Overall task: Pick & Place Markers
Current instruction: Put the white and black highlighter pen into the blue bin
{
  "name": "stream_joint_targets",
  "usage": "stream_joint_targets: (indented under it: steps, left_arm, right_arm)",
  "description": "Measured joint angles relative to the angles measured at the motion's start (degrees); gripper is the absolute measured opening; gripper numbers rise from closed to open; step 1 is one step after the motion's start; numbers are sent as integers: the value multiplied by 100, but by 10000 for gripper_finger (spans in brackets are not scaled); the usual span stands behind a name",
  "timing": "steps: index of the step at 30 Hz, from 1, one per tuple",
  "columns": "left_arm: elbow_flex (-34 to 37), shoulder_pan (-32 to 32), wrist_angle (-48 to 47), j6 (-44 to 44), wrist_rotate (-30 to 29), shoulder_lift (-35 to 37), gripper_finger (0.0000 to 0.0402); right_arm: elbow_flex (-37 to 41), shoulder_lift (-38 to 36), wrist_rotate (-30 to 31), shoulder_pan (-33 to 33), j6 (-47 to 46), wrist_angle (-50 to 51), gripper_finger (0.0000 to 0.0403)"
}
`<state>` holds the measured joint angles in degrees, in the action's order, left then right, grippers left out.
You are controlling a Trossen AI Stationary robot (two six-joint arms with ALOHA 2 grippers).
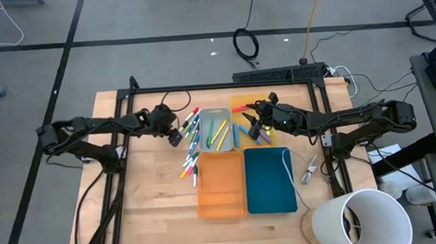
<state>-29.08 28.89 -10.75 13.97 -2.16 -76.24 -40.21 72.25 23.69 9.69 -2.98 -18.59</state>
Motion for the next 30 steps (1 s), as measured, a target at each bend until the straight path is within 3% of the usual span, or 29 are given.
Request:
stream_joint_targets:
  steps: [8, 20, 24, 30]
  left_arm:
    - [155, -139, 508, -108, 61, -381, 237]
    - [101, -449, 894, 99, -502, -1151, 229]
    - [107, -560, 819, 231, -560, -1141, 177]
    - [107, -577, 685, 548, -520, -1122, 40]
  right_arm:
    - [0, 0, -1, -2, 0, 0, 155]
    - [0, 0, -1, -2, 0, 4, 155]
    - [0, 0, -1, -2, 0, 4, 155]
    - [0, 0, -1, -2, 0, 4, 155]
